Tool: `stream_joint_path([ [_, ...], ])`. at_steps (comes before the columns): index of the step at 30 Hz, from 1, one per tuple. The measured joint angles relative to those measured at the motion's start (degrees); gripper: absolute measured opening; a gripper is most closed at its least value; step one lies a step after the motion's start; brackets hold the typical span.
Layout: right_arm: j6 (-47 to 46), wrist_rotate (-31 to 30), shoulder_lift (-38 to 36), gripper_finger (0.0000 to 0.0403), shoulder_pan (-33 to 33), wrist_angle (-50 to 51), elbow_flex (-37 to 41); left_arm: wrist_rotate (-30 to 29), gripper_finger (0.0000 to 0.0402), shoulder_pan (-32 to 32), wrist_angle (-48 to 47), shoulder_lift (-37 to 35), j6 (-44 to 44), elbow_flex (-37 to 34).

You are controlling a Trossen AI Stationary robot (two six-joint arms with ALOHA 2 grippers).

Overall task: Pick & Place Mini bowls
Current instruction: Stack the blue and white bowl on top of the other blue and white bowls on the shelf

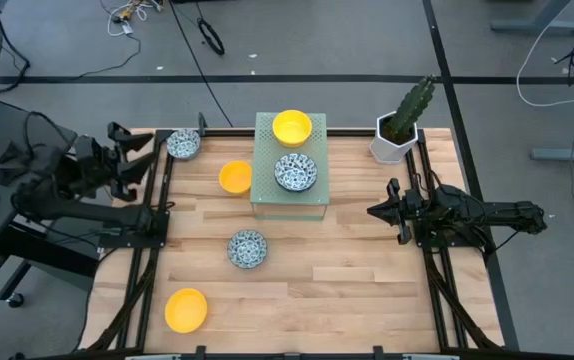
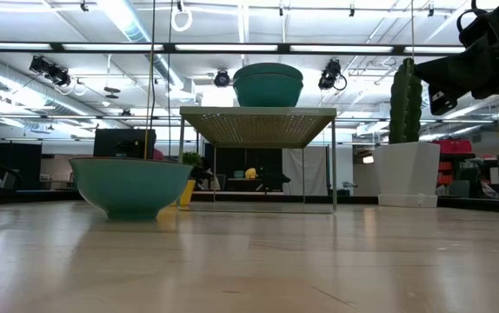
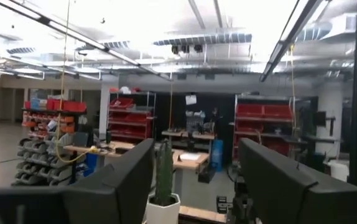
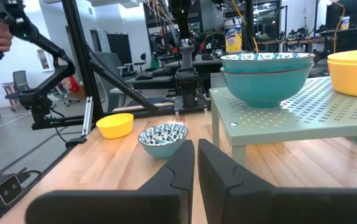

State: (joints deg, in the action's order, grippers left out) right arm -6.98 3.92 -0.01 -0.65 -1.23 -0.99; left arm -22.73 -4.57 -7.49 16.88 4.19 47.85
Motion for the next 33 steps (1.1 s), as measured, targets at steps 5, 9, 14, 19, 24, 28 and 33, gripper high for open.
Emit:
stream_joint_path([
  [5, 0.0, 0.0, 0.0, 0.0027, 0.0, 0.0, 0.0, -0.6, 0.0248, 0.0, -7.3, 5.3, 0.2, 8.6],
  [9, 0.0, 0.0, 0.0, 0.0027, 0.0, 0.0, 0.0, -0.9, 0.0250, 0.0, -12.1, 9.2, 0.0, 15.3],
  [14, 0.0, 0.0, 0.0, 0.0027, 0.0, 0.0, 0.0, -1.7, 0.0250, 0.0, -16.4, 13.6, -0.1, 23.0],
  [19, 0.0, 0.0, 0.0, 0.0027, 0.0, 0.0, 0.0, -3.6, 0.0250, 0.0, -21.7, 17.6, 0.0, 30.2],
  [24, 0.0, 0.0, 0.0, 0.0027, 0.0, 0.0, 0.0, -6.0, 0.0250, 0.0, -29.4, 21.7, -0.8, 37.9],
  [28, 0.0, 0.0, 0.0, 0.0027, 0.0, 0.0, 0.0, -6.6, 0.0250, 0.0, -35.0, 25.2, -2.5, 43.8],
  [33, 0.0, 0.0, 0.0, 0.0027, 0.0, 0.0, 0.0, -6.6, 0.0245, 0.0, -42.3, 29.2, -3.9, 50.1],
])
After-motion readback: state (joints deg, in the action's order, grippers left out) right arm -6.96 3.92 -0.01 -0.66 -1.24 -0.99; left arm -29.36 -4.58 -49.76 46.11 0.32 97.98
